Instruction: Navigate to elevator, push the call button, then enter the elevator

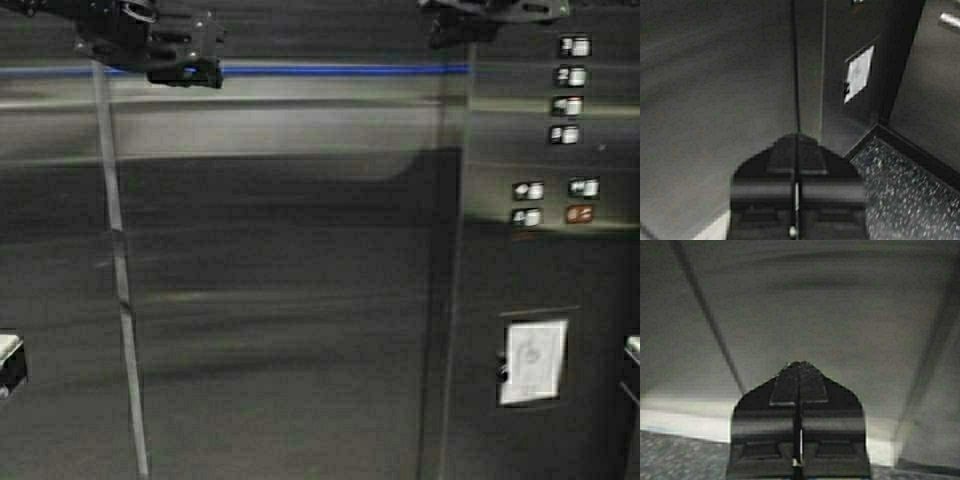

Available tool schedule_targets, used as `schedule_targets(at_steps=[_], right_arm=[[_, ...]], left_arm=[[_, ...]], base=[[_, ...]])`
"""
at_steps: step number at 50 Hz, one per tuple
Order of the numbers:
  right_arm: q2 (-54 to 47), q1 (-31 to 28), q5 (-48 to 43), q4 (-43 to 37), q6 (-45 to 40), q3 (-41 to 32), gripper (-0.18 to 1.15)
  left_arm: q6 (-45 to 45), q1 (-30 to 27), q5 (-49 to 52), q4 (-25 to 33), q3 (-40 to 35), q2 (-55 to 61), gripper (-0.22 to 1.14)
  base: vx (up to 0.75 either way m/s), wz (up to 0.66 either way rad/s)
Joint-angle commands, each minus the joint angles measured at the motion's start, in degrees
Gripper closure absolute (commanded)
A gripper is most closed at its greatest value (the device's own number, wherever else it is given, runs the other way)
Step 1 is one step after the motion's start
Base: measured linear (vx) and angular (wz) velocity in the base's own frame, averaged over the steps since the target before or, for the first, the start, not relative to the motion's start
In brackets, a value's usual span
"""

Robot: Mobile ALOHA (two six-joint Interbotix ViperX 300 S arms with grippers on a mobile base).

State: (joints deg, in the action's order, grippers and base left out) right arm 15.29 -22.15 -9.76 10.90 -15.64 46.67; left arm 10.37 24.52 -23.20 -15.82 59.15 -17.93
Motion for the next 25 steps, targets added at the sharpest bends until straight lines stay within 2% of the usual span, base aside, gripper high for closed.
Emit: schedule_targets(at_steps=[1,25], right_arm=[[1.05,0.18,-1.05,-0.09,0.0,-1.32,0.92],[0.62,-0.09,-6.33,-0.09,0.0,-0.09,0.92]], left_arm=[[-0.09,0.18,-0.26,0.09,-0.62,-0.79,0.89],[0.09,0.18,-0.35,0.18,-0.97,-0.35,0.89]], base=[[-0.24,0.09],[-0.23,0.06]])
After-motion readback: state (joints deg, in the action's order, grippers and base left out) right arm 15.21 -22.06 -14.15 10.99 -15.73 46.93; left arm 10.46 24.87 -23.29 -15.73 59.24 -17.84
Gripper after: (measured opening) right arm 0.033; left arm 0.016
